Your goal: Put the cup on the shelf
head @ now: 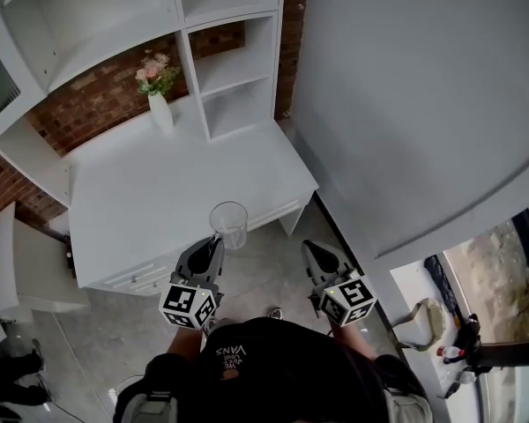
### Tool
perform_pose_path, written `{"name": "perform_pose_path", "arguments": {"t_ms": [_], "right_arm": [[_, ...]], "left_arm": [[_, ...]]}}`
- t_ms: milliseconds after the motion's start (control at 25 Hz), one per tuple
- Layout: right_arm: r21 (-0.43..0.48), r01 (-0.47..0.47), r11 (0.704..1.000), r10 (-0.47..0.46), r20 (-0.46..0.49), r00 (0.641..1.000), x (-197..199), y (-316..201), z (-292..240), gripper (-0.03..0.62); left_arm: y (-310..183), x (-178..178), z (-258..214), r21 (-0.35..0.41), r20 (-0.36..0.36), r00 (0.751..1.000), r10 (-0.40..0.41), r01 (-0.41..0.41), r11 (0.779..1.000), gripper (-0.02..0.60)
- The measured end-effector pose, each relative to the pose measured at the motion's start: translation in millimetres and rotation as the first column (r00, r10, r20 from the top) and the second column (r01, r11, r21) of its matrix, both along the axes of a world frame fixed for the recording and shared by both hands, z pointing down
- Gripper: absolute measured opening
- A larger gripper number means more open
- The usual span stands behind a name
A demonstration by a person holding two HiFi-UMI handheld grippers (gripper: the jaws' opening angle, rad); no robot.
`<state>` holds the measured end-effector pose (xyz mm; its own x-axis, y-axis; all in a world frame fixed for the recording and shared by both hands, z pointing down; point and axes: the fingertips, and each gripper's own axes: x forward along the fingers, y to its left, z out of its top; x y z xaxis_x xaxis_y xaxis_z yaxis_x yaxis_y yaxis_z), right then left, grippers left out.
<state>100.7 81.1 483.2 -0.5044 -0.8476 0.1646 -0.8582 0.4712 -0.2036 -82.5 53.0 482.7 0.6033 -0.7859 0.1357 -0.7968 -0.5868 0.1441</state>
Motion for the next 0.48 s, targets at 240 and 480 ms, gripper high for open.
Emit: {"name": "perform_pose_path", "arguments": {"t_ms": [240,480], "right_arm": [[0.001,0.036,0.999,-0.036,0.004,0.999,34.6,-8.5,4.7,0.0],[0.003,0.036,0.999,-0.036,0.023,0.999,45.0,-31.4,4.6,0.0]], "left_arm": [[-1.8,30.8,5.3,-0.012,-0.002,0.999,-0.049,0.049,0.999,0.028],[-25.4,42.6,0.6,-0.01,0.02,0.999,-0.05,0.051,0.999,0.028]]}}
